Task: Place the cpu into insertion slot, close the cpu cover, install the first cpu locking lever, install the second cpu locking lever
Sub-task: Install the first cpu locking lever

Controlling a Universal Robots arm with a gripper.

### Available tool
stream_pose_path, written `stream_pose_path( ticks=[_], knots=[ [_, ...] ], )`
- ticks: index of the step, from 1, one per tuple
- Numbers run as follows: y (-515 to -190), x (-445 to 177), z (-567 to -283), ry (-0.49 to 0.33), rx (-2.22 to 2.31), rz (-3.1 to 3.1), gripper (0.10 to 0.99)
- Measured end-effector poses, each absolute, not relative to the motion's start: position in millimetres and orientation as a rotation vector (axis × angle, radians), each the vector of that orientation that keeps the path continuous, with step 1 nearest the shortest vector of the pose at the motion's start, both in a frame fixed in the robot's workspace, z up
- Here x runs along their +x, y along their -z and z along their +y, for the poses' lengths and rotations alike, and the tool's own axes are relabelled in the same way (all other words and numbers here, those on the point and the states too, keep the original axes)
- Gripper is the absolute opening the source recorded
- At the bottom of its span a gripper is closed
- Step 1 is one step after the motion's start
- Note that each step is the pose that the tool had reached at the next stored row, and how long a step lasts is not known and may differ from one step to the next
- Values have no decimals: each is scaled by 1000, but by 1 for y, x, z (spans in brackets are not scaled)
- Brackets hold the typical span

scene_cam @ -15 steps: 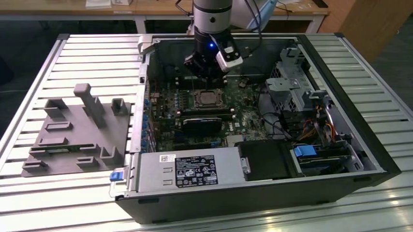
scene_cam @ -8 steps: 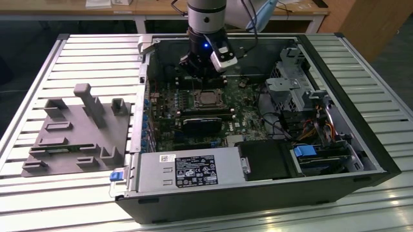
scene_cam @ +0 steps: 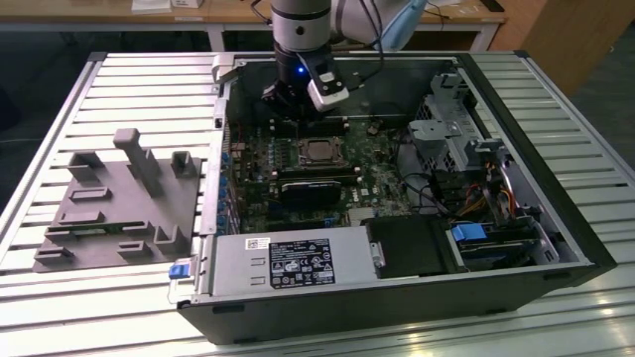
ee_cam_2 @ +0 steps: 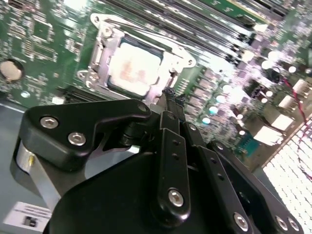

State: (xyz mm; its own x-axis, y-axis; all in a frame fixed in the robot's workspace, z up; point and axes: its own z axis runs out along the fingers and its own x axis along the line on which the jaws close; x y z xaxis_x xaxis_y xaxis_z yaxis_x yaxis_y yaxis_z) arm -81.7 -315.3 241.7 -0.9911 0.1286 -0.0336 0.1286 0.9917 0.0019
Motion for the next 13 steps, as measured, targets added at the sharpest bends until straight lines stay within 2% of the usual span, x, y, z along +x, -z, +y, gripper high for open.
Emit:
stream_pose_path(
  ticks=[13],
  knots=[
    [-245,-97,-315,-2,199,3099,102]
  ],
)
